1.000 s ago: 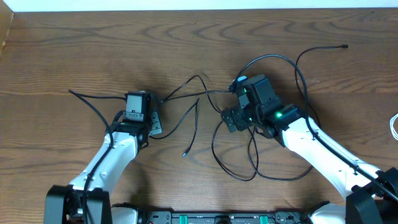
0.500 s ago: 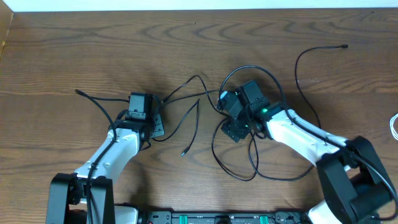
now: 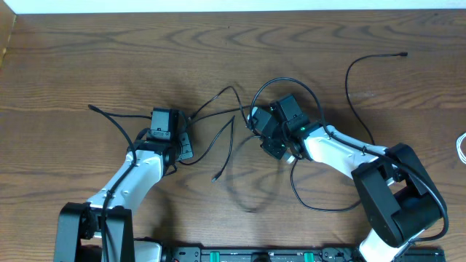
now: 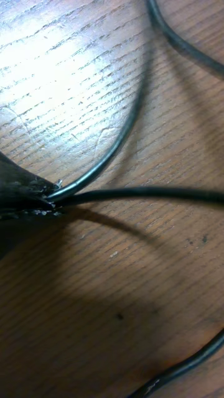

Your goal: Untangle cables

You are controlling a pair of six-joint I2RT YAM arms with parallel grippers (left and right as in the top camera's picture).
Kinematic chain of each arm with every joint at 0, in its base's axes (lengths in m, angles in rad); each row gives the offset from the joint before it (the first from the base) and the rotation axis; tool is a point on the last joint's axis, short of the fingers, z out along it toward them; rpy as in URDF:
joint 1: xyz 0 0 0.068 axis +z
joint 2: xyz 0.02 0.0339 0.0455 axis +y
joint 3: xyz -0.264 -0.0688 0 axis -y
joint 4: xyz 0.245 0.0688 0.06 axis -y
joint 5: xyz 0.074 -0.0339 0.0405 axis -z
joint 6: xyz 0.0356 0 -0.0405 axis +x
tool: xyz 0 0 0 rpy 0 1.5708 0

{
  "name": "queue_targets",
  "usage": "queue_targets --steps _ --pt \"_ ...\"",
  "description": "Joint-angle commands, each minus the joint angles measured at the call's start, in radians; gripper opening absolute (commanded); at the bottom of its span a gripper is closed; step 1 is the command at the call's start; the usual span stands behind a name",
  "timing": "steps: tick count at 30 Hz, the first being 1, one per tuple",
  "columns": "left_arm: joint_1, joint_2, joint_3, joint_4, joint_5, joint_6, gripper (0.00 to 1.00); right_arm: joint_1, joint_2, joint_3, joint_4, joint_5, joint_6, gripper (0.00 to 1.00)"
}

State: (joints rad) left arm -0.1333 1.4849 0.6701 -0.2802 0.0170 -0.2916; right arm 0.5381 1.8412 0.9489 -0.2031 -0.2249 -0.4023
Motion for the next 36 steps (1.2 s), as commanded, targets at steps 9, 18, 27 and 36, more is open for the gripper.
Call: queue_targets --steps 9,18,27,36 --pt "0.004 0.008 0.002 0.001 -0.002 -0.009 0.17 -0.03 -0.25 0.024 -0.011 0.011 0.188 0.01" --pt "0.004 0.008 0.002 0.002 -0.002 -0.009 0.17 -0.06 -0.455 0.021 -0.127 0.036 0.196 0.01" --pt "0.004 0.008 0.002 0.001 -0.002 -0.009 0.17 -0.048 -0.23 -0.002 -0.022 -0.013 0.196 0.34" --pt "0.004 0.008 0.002 0.001 -0.002 -0.009 0.17 -0.047 -0.037 -0.002 0.224 -0.013 0.195 0.83"
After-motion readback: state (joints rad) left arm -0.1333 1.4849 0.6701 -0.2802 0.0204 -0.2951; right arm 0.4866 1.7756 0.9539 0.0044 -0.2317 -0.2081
